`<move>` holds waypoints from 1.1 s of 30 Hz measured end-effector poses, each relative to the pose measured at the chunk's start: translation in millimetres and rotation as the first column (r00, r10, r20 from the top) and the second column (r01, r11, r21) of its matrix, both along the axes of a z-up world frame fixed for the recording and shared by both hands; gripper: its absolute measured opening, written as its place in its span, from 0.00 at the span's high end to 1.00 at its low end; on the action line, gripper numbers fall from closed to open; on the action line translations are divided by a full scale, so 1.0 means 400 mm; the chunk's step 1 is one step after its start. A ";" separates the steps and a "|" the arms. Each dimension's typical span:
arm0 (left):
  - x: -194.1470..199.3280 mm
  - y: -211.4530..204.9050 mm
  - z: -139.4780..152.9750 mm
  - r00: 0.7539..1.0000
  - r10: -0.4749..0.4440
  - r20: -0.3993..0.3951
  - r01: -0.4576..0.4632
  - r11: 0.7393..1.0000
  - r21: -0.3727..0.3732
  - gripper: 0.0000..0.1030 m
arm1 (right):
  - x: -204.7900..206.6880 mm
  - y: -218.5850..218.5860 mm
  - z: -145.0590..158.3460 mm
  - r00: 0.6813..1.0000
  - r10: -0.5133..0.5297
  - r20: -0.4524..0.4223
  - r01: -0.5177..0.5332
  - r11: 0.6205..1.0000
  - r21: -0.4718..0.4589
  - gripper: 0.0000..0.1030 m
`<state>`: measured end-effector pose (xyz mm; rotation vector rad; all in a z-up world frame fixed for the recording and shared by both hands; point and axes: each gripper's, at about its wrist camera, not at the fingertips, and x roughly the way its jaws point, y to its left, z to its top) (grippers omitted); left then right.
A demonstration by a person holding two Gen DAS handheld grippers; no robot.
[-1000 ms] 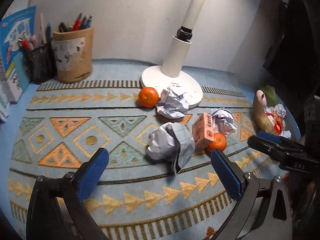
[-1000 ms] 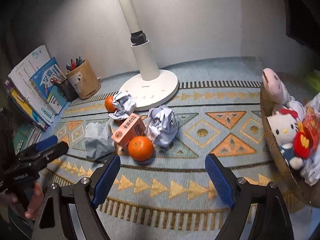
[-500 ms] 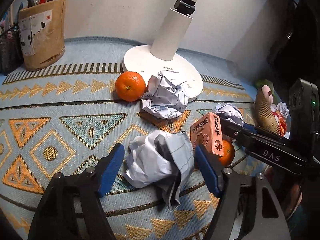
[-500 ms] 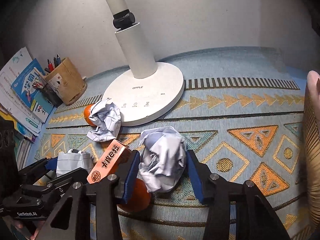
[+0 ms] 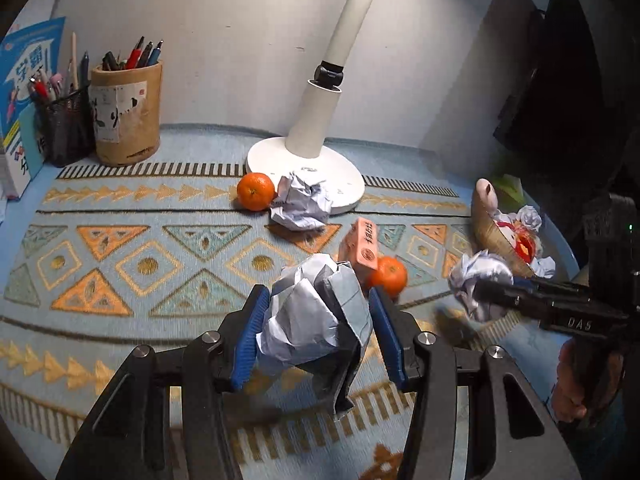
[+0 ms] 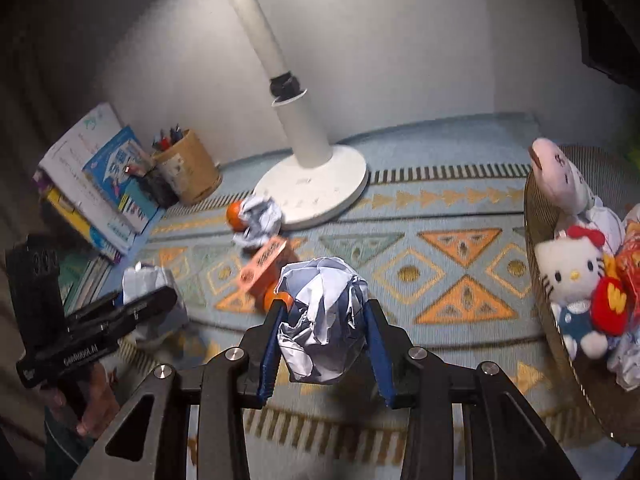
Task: Organize objects
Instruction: 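Grasp a white paper ball with the left tool while the right grasps another paper ball, then carry both paper balls over the amber bowl and open both tools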
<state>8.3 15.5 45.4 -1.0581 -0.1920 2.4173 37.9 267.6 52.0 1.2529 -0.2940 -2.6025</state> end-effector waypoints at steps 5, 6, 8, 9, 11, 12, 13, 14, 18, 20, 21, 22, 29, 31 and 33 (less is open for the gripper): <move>0.068 -0.006 -0.040 0.998 0.026 0.053 -0.028 0.999 0.037 0.53 | 0.112 -0.060 -0.070 0.991 0.111 0.080 -0.122 0.979 0.163 0.63; 0.073 -0.003 -0.048 0.997 0.026 0.069 -0.028 0.999 0.039 0.53 | 0.122 -0.074 -0.083 0.990 0.117 0.081 -0.132 0.970 0.205 0.63; 0.093 -0.003 -0.056 0.998 0.037 0.058 -0.039 0.999 0.036 0.53 | 0.136 -0.088 -0.101 0.988 0.129 0.079 -0.145 0.961 0.236 0.51; 0.106 -0.002 -0.058 0.999 0.039 0.036 -0.040 0.999 0.030 0.53 | 0.143 -0.089 -0.104 0.989 0.126 0.078 -0.141 0.963 0.231 0.40; 0.122 -0.005 -0.068 0.998 0.051 0.021 -0.052 0.998 0.023 0.53 | 0.160 -0.082 -0.105 0.992 0.104 0.069 -0.115 0.973 0.200 0.36; 0.127 -0.007 -0.065 0.998 0.062 0.008 -0.062 0.998 0.017 0.53 | 0.170 -0.079 -0.104 0.994 0.094 0.063 -0.104 0.978 0.179 0.35; 0.134 -0.008 -0.058 0.997 0.075 -0.022 -0.075 0.997 0.016 0.53 | 0.182 -0.076 -0.104 0.995 0.085 0.058 -0.093 0.984 0.155 0.35; 0.138 -0.006 -0.055 0.996 0.080 -0.040 -0.080 0.997 0.008 0.53 | 0.190 -0.074 -0.106 0.996 0.067 0.055 -0.074 0.988 0.135 0.33; 0.141 0.019 -0.056 0.996 0.065 -0.055 -0.067 0.996 -0.050 0.53 | 0.197 -0.072 -0.136 0.995 -0.048 0.090 0.037 0.993 0.116 0.30; 0.147 0.027 -0.055 0.996 0.059 -0.071 -0.064 0.995 -0.071 0.53 | 0.198 -0.087 -0.138 0.994 -0.088 0.068 0.079 0.988 0.133 0.30; 0.148 0.031 -0.055 0.996 0.056 -0.076 -0.062 0.995 -0.080 0.53 | 0.195 -0.094 -0.140 0.992 -0.103 0.066 0.093 0.986 0.137 0.30; 0.148 0.033 -0.056 0.996 0.053 -0.078 -0.059 0.994 -0.088 0.53 | 0.191 -0.101 -0.142 0.991 -0.119 0.062 0.110 0.984 0.140 0.30; 0.150 0.037 -0.059 0.996 0.050 -0.079 -0.058 0.993 -0.099 0.53 | 0.185 -0.096 -0.135 0.984 -0.179 0.023 0.176 0.980 0.095 0.58; 0.150 0.038 -0.060 0.996 0.049 -0.078 -0.056 0.993 -0.103 0.53 | 0.195 -0.081 -0.125 0.983 -0.185 0.006 0.184 0.980 0.075 0.58; 0.149 0.041 -0.060 0.996 0.046 -0.076 -0.054 0.993 -0.109 0.53 | 0.210 -0.061 -0.108 0.980 -0.197 -0.015 0.198 0.978 0.059 0.58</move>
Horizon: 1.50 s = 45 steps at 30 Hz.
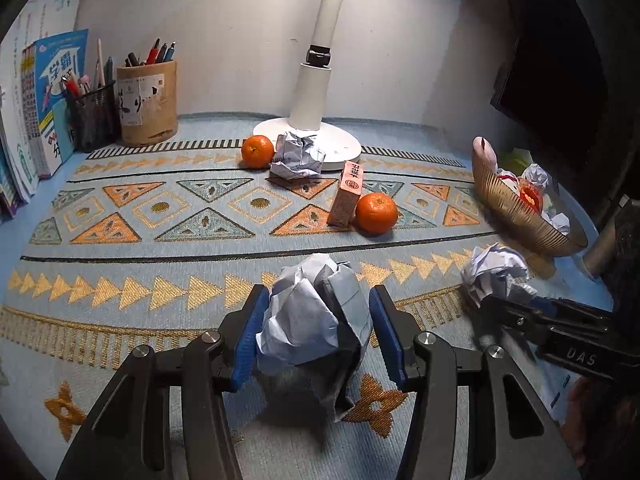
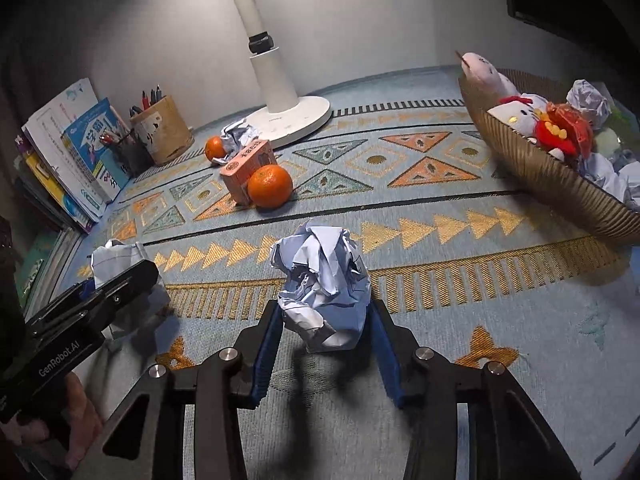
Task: Organize objects
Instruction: 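Carry both paper balls over the amber bowl and open both tools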
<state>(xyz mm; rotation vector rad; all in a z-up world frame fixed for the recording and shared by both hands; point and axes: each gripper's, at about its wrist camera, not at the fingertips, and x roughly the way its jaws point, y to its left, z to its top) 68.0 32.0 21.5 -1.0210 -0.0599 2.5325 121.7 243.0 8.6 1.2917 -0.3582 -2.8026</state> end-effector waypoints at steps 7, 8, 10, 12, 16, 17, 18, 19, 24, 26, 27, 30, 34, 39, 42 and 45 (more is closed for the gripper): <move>0.019 0.082 0.089 0.994 -0.061 -0.086 0.059 0.998 -0.028 0.53 | 0.075 0.149 0.127 0.988 -0.099 -0.122 0.097 0.995 -0.023 0.58; 0.016 0.105 0.122 0.991 -0.087 -0.106 0.086 0.996 -0.007 0.53 | 0.088 0.181 0.156 0.980 -0.124 -0.153 0.123 0.992 -0.020 0.58; 0.001 0.162 0.191 0.979 -0.139 -0.146 0.145 0.989 0.031 0.53 | 0.111 0.255 0.217 0.960 -0.180 -0.214 0.182 0.983 -0.010 0.58; -0.031 0.231 0.257 0.966 -0.196 -0.170 0.210 0.975 0.070 0.53 | 0.128 0.332 0.275 0.932 -0.241 -0.270 0.249 0.968 -0.005 0.58; -0.109 0.393 0.343 0.935 -0.298 -0.191 0.324 0.938 0.126 0.53 | 0.125 0.484 0.345 0.869 -0.375 -0.323 0.391 0.920 -0.015 0.58; -0.128 0.437 0.352 0.930 -0.313 -0.194 0.340 0.931 0.129 0.53 | 0.118 0.516 0.351 0.856 -0.402 -0.323 0.418 0.908 -0.024 0.58; -0.148 0.478 0.355 0.926 -0.327 -0.191 0.354 0.926 0.131 0.53 | 0.108 0.547 0.354 0.845 -0.427 -0.321 0.440 0.897 -0.036 0.58; -0.167 0.518 0.356 0.922 -0.338 -0.187 0.364 0.922 0.131 0.53 | 0.098 0.576 0.353 0.835 -0.452 -0.314 0.461 0.886 -0.048 0.58; -0.249 0.693 0.317 0.892 -0.435 -0.122 0.449 0.882 0.144 0.53 | 0.042 0.693 0.328 0.811 -0.521 -0.267 0.512 0.852 -0.109 0.58; -0.279 0.761 0.291 0.882 -0.466 -0.077 0.472 0.869 0.147 0.53 | 0.017 0.727 0.308 0.815 -0.532 -0.231 0.516 0.846 -0.130 0.58; -0.293 0.794 0.275 0.872 -0.487 -0.046 0.488 0.859 0.158 0.53 | 0.003 0.747 0.293 0.820 -0.536 -0.199 0.514 0.844 -0.153 0.58; -0.306 0.862 0.239 0.857 -0.515 -0.011 0.510 0.845 0.161 0.53 | -0.037 0.789 0.258 0.834 -0.538 -0.124 0.511 0.837 -0.193 0.58; -0.310 0.905 0.212 0.838 -0.544 0.033 0.533 0.831 0.157 0.46 | -0.062 0.804 0.243 0.835 -0.540 -0.108 0.522 0.838 -0.159 0.57; -0.324 0.860 0.207 0.853 -0.519 0.050 0.496 0.838 0.229 0.12 | -0.081 0.815 0.222 0.853 -0.517 -0.074 0.501 0.850 -0.165 0.44; -0.333 0.805 0.220 0.860 -0.507 0.061 0.472 0.835 0.282 0.08 | -0.066 0.812 0.216 0.851 -0.519 -0.074 0.501 0.847 -0.175 0.44; -0.317 0.726 0.245 0.874 -0.484 0.046 0.453 0.844 0.286 0.08 | -0.041 0.800 0.213 0.854 -0.515 -0.071 0.493 0.845 -0.207 0.44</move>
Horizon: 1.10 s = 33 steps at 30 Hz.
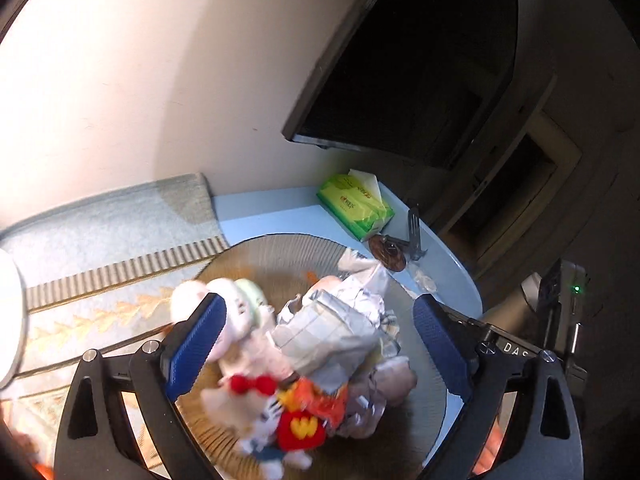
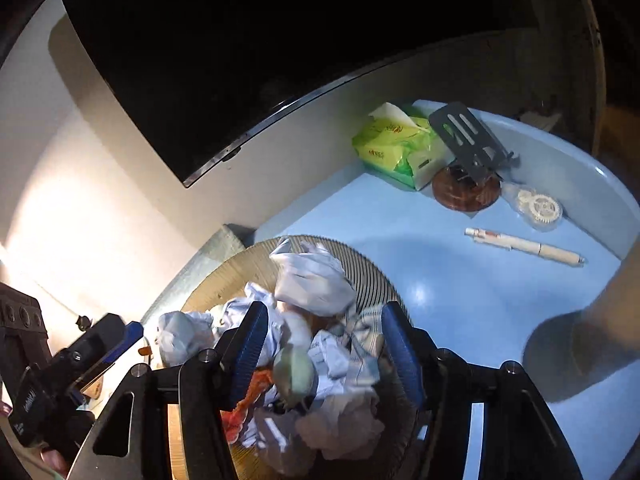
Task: Organize objects
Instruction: 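Carry both paper balls over the amber bowl and open both tools, then move both open tools back over the oranges and pink box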
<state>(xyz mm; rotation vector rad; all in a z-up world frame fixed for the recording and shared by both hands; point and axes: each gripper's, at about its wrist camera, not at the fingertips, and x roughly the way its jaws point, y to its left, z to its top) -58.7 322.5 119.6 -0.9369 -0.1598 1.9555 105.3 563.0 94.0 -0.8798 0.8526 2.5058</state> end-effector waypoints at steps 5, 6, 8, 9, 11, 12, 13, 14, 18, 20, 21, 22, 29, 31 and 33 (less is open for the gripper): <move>0.068 -0.176 0.051 0.994 0.068 -0.084 -0.068 0.998 0.005 0.08 | 0.029 -0.074 0.015 0.998 0.067 -0.015 -0.067 0.998 0.009 0.44; 0.083 -0.218 0.063 0.991 0.090 -0.100 -0.090 0.996 0.005 0.08 | 0.033 -0.098 0.021 0.996 0.092 -0.019 -0.092 0.996 0.008 0.44; 0.112 -0.304 0.089 0.982 0.143 -0.127 -0.143 0.990 0.008 0.06 | 0.037 -0.155 0.036 0.988 0.151 -0.034 -0.151 0.988 0.011 0.44; 0.126 -0.350 0.101 0.976 0.170 -0.134 -0.170 0.985 0.011 0.04 | 0.039 -0.189 0.045 0.983 0.182 -0.040 -0.181 0.983 0.017 0.44; 0.149 -0.445 0.127 0.961 0.232 -0.150 -0.232 0.973 0.017 0.01 | 0.039 -0.262 0.059 0.968 0.248 -0.048 -0.246 0.969 0.038 0.43; 0.160 -0.492 0.141 0.951 0.263 -0.161 -0.263 0.965 0.021 0.01 | 0.035 -0.303 0.063 0.957 0.286 -0.044 -0.284 0.958 0.048 0.43; 0.171 -0.540 0.157 0.942 0.286 -0.173 -0.287 0.958 0.022 0.01 | 0.030 -0.348 0.064 0.944 0.328 -0.036 -0.325 0.944 0.059 0.42; 0.177 -0.583 0.175 0.932 0.309 -0.188 -0.312 0.950 0.013 0.01 | 0.025 -0.390 0.062 0.930 0.366 -0.028 -0.363 0.929 0.069 0.42; 0.204 -0.727 0.229 0.853 0.424 -0.305 -0.462 0.884 -0.063 0.01 | -0.002 -0.552 0.028 0.867 0.497 0.018 -0.496 0.861 0.109 0.42; 0.204 -0.766 0.211 0.816 0.474 -0.330 -0.530 0.842 -0.101 0.01 | -0.022 -0.615 -0.007 0.844 0.535 0.042 -0.536 0.838 0.099 0.42; 0.200 -0.783 0.186 0.809 0.492 -0.323 -0.549 0.828 -0.113 0.01 | -0.031 -0.644 -0.022 0.833 0.550 0.049 -0.552 0.828 0.093 0.41; 0.197 -0.819 0.159 0.807 0.505 -0.306 -0.560 0.819 -0.125 0.01 | -0.041 -0.670 -0.041 0.823 0.564 0.058 -0.567 0.818 0.093 0.41; 0.119 -0.840 -0.132 0.788 0.563 -0.248 -0.614 0.745 -0.259 0.01 | -0.101 -0.780 -0.181 0.779 0.614 0.127 -0.627 0.770 0.122 0.41; 0.110 -0.839 -0.180 0.796 0.565 -0.218 -0.606 0.749 -0.269 0.01 | -0.109 -0.790 -0.213 0.768 0.624 0.142 -0.639 0.761 0.111 0.42; 0.110 -0.832 -0.206 0.782 0.574 -0.245 -0.624 0.727 -0.286 0.01 | -0.113 -0.795 -0.240 0.769 0.619 0.158 -0.637 0.762 0.116 0.42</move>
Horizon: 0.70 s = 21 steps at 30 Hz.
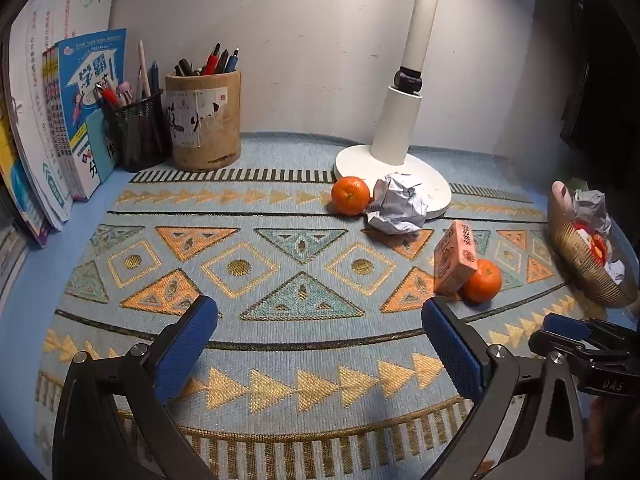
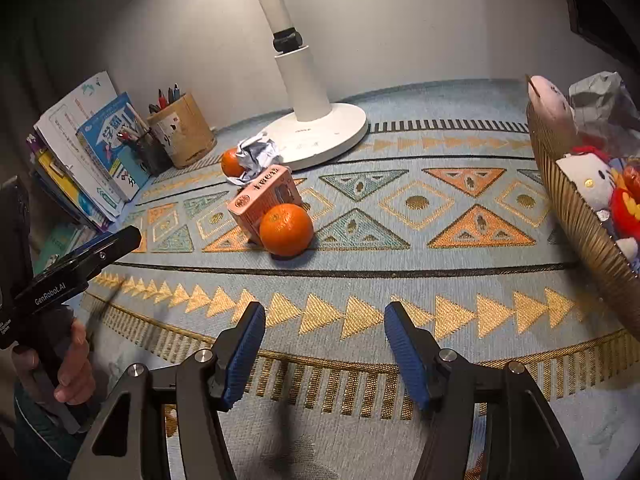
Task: Organize objects
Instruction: 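Move both open tools back over the oranges and pink box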
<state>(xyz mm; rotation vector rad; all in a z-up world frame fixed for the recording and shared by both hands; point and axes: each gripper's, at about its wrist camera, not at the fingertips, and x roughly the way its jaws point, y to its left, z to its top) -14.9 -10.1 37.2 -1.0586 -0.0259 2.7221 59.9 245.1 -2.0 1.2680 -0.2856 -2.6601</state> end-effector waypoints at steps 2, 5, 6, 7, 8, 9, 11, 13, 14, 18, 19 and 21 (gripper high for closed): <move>-0.001 0.017 -0.009 1.000 0.012 0.009 -0.012 0.999 -0.051 0.01 | -0.011 -0.006 -0.011 1.000 -0.008 0.022 0.008 1.000 0.016 0.42; 0.015 0.035 -0.007 1.000 0.008 -0.025 -0.010 0.996 -0.092 0.01 | -0.013 -0.012 -0.011 1.000 -0.018 0.011 0.018 0.999 0.050 0.41; 0.020 0.041 -0.006 0.999 0.003 -0.033 -0.006 0.994 -0.107 0.01 | -0.014 -0.014 -0.012 1.000 -0.019 0.014 0.018 0.998 0.057 0.41; 0.022 0.046 -0.006 0.999 -0.005 -0.037 0.000 0.993 -0.117 0.01 | -0.013 -0.016 -0.011 1.000 -0.018 0.011 0.017 0.998 0.063 0.41; 0.022 0.049 -0.005 0.999 -0.010 -0.038 0.005 0.993 -0.122 0.01 | -0.011 -0.017 -0.009 1.000 -0.017 0.007 0.017 0.998 0.067 0.40; 0.021 0.049 -0.006 0.999 -0.013 -0.034 0.009 0.992 -0.122 0.01 | -0.011 -0.016 -0.009 1.000 -0.016 0.004 0.016 0.998 0.068 0.39; 0.016 0.043 -0.008 1.000 -0.013 -0.022 0.011 0.994 -0.109 0.01 | -0.013 -0.016 -0.010 1.000 -0.020 0.007 0.019 0.997 0.068 0.38; 0.012 0.035 -0.009 1.000 -0.011 -0.012 0.009 0.996 -0.091 0.01 | -0.017 -0.015 -0.012 1.000 -0.030 0.010 0.029 0.997 0.069 0.38; 0.012 0.033 -0.009 1.000 -0.010 -0.009 0.009 0.996 -0.085 0.01 | -0.017 -0.015 -0.011 0.999 -0.034 0.009 0.033 0.997 0.069 0.38; 0.016 0.038 -0.008 1.000 -0.022 -0.013 0.021 0.996 -0.082 0.01 | -0.024 -0.012 -0.007 0.999 -0.031 0.014 0.030 0.998 0.062 0.38; 0.018 0.041 -0.008 1.000 -0.027 -0.015 0.025 0.996 -0.083 0.01 | -0.033 -0.013 -0.007 0.999 -0.014 0.029 0.013 0.999 0.049 0.38; 0.017 0.045 -0.004 0.999 -0.040 -0.014 0.039 0.996 -0.075 0.01 | -0.061 -0.023 -0.002 0.999 0.023 0.049 -0.025 0.999 0.031 0.40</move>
